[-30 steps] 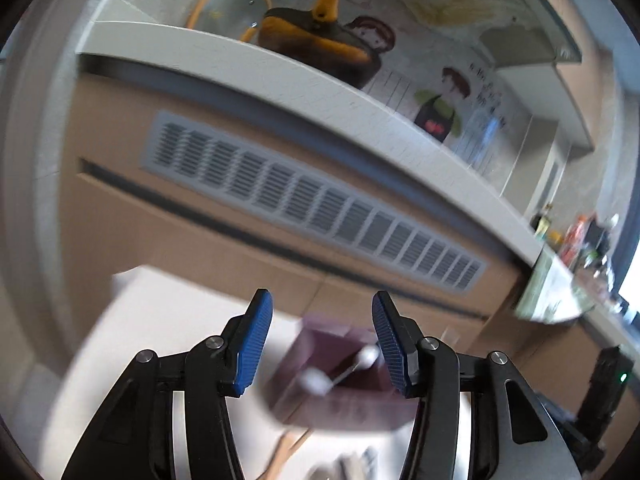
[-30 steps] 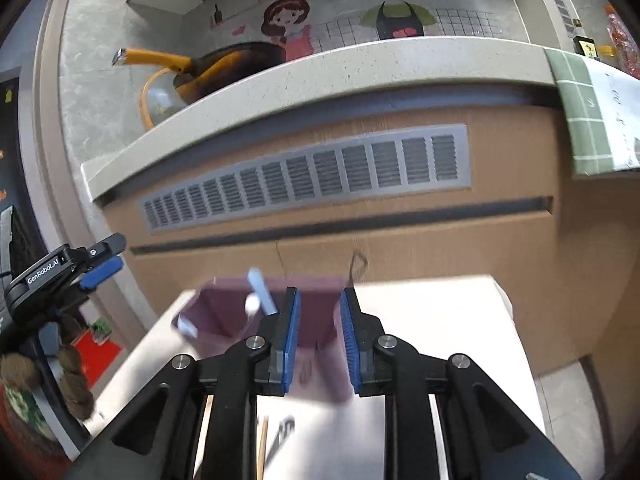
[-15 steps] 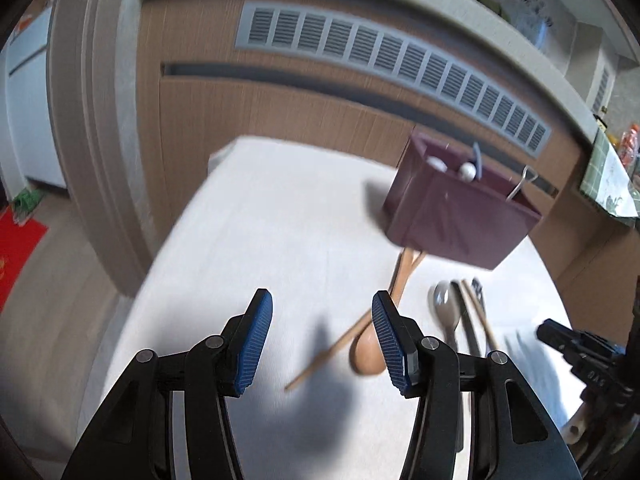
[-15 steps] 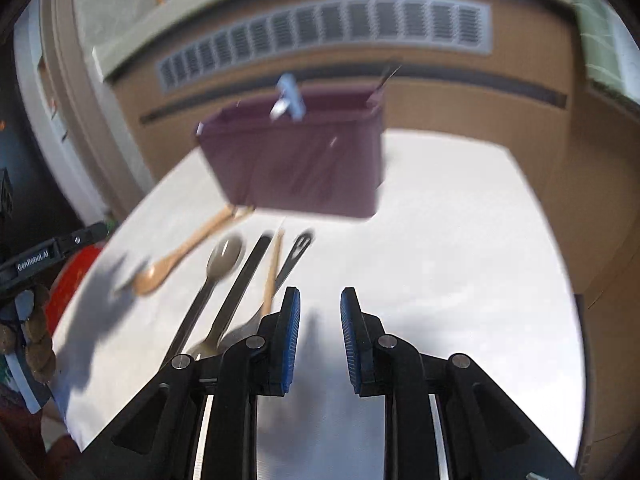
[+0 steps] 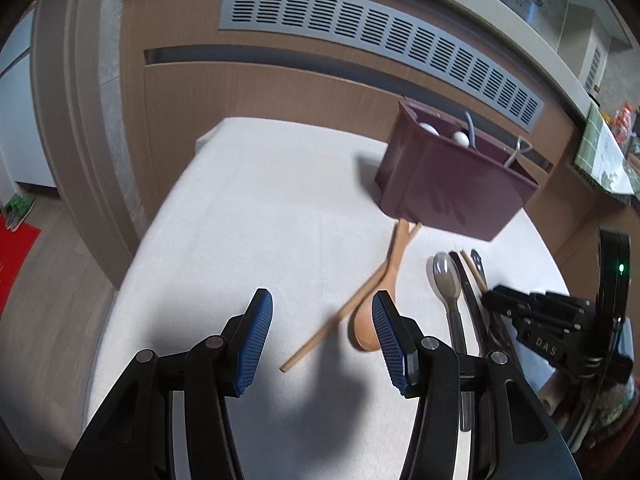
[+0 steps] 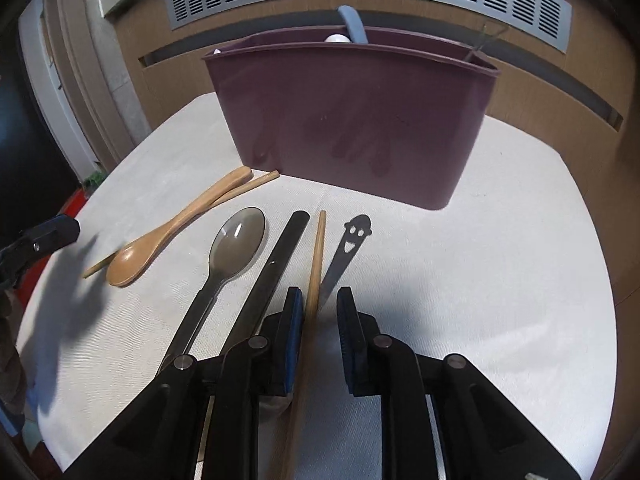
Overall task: Organize utensils
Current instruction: 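Grasp a wooden chopstick with the right gripper, then grasp the grey translucent spoon with the left gripper while the right gripper holds the chopstick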
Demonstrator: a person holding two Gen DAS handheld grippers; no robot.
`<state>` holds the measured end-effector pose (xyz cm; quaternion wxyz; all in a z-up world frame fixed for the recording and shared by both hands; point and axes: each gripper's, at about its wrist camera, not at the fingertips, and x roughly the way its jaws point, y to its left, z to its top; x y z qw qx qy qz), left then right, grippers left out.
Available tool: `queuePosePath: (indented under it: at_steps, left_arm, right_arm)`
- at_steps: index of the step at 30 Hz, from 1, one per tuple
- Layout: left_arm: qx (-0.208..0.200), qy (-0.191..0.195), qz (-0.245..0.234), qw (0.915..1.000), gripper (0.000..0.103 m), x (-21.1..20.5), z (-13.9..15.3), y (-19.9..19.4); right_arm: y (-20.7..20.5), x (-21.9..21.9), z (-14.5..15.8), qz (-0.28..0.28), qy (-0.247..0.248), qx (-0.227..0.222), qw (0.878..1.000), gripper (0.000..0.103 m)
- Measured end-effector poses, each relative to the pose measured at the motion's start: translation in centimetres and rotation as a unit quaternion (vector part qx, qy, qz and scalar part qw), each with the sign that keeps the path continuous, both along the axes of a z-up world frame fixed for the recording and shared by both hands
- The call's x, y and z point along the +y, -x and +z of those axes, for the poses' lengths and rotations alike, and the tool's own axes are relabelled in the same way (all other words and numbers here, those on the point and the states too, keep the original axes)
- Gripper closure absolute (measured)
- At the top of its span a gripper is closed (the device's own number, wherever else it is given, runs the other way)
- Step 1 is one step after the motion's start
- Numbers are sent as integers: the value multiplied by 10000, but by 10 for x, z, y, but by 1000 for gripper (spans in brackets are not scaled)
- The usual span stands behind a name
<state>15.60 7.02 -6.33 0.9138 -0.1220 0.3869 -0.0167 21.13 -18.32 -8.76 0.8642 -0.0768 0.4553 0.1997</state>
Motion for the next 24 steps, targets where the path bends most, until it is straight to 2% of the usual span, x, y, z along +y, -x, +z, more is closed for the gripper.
queuePosePath:
  at_steps: [2,4,8,17,24]
  left_arm:
    - [35,-19,-97,9999,50,-4,-2,-1]
    - [68,-33,-232,9997,50,-8,-4,-2]
    - [105,-52,-514,9986,50,-19,-5,-3]
    - [234,-111,-890,9957,50,-44,-10,-10]
    - [371,-4,-1245,9915,50,-72,-9,-36]
  right_arm:
    - [2,1,1,49,32,-28,10000,95]
    - [6,0,2,110,4,-70,9999,98]
    - [14,-15,10,22,-197,-208,9996,98]
    - [25,-74,13,-701,-406,-216,9965,98]
    - [34,-91,12,-915,-638,-319,9932,98]
